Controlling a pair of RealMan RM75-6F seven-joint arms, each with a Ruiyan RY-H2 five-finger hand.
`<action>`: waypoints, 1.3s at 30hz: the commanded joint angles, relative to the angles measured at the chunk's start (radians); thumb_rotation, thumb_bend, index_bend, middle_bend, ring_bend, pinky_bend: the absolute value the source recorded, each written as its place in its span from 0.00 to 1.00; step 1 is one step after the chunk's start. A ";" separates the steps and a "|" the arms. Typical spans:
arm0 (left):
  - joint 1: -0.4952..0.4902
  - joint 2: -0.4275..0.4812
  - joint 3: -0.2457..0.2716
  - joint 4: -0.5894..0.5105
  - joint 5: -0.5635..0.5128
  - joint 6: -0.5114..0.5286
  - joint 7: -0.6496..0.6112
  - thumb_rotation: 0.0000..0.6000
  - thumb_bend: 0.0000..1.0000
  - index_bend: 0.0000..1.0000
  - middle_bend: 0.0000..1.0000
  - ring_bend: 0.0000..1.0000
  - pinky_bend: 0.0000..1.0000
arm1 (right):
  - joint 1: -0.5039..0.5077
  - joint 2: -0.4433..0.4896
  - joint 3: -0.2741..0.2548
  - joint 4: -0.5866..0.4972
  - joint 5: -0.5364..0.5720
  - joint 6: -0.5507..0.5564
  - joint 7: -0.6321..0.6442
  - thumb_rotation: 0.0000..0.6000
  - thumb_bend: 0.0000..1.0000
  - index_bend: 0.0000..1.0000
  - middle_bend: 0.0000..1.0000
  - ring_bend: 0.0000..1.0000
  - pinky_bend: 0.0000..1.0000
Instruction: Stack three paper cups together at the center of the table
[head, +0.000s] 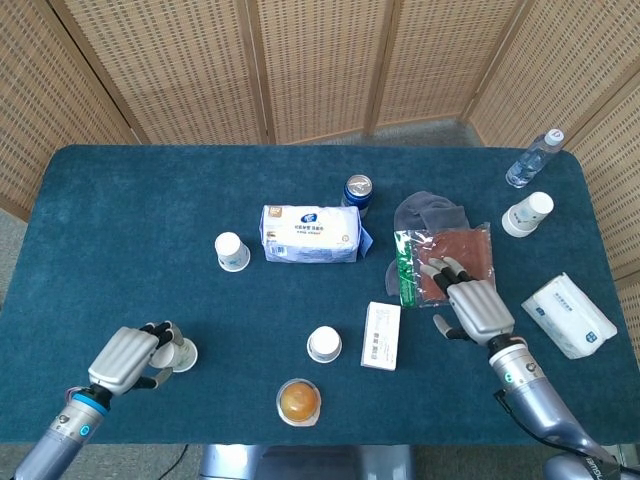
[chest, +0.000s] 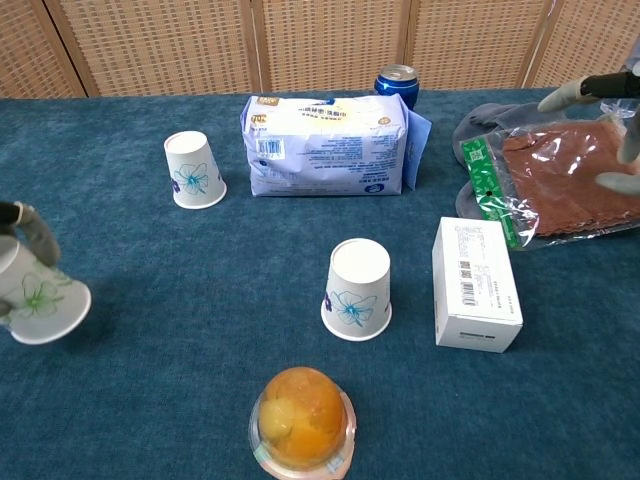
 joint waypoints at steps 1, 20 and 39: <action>-0.023 0.026 -0.021 -0.031 0.009 -0.005 -0.015 1.00 0.40 0.40 0.34 0.40 0.67 | 0.000 0.002 0.001 0.006 0.006 -0.001 -0.009 1.00 0.45 0.11 0.08 0.00 0.38; -0.186 0.045 -0.129 -0.154 -0.067 -0.146 -0.044 1.00 0.39 0.39 0.33 0.38 0.66 | -0.011 0.024 -0.005 0.008 0.056 -0.013 -0.032 1.00 0.45 0.11 0.08 0.00 0.38; -0.358 -0.112 -0.212 -0.144 -0.221 -0.237 0.049 1.00 0.38 0.40 0.32 0.37 0.64 | -0.033 0.050 -0.009 0.014 0.064 -0.006 -0.020 1.00 0.44 0.11 0.08 0.00 0.38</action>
